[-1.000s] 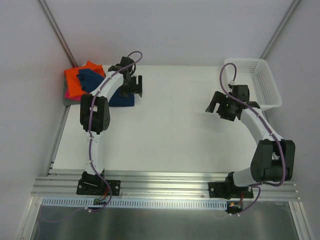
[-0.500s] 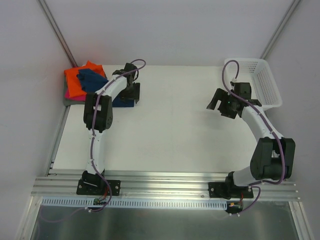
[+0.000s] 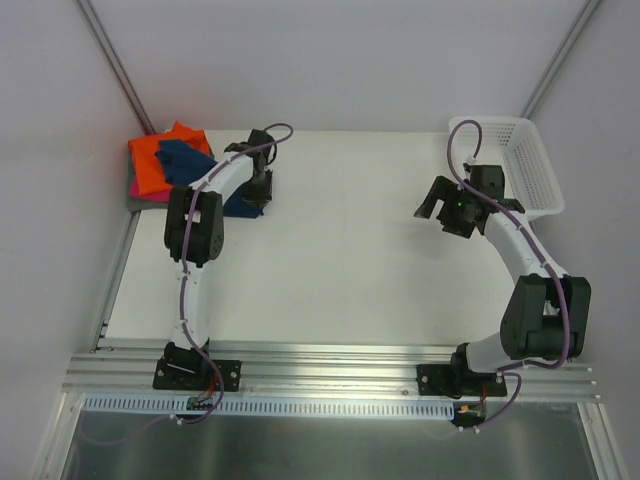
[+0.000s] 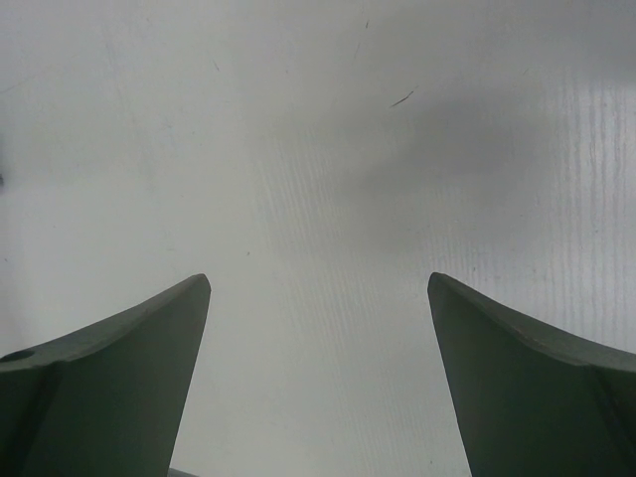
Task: Fold and stack the t-shirts
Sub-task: Put the neatly folded tshirt into the corner of the board with the left arm
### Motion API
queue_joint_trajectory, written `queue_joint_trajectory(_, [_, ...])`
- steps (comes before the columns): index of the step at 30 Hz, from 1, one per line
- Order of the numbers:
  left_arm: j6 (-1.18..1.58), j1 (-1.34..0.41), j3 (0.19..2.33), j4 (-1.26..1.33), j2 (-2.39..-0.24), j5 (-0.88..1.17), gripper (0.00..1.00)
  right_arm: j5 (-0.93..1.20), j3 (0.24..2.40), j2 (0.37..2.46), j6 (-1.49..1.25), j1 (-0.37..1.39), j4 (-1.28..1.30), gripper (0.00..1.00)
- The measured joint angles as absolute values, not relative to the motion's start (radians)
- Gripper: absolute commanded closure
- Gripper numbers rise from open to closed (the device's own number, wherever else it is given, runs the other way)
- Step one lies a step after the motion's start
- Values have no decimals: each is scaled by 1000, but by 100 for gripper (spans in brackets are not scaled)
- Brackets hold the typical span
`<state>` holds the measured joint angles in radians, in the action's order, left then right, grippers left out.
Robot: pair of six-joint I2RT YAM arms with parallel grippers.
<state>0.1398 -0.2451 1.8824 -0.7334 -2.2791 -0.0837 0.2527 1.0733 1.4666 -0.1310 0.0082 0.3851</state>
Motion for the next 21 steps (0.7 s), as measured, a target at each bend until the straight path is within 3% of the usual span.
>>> queue_joint_trajectory(6, [120, -166, 1892, -750, -2223, -83, 100, 257, 1073, 1467, -141, 8, 384, 3])
queue_joint_trajectory(18, [62, 186, 2022, -718, -2038, -146, 98, 266, 1063, 1466, -146, 8, 377, 3])
queue_joint_trajectory(19, [62, 194, 2020, -718, -2030, -148, 91, 266, 1060, 1465, -146, 8, 375, 3])
queue_joint_trajectory(20, [62, 198, 2019, -720, -2027, -149, 59, 266, 1054, 1464, -146, 8, 374, 3])
queue_joint_trajectory(21, [57, 198, 2019, -722, -2025, -150, 46, 267, 1050, 1463, -146, 8, 374, 3])
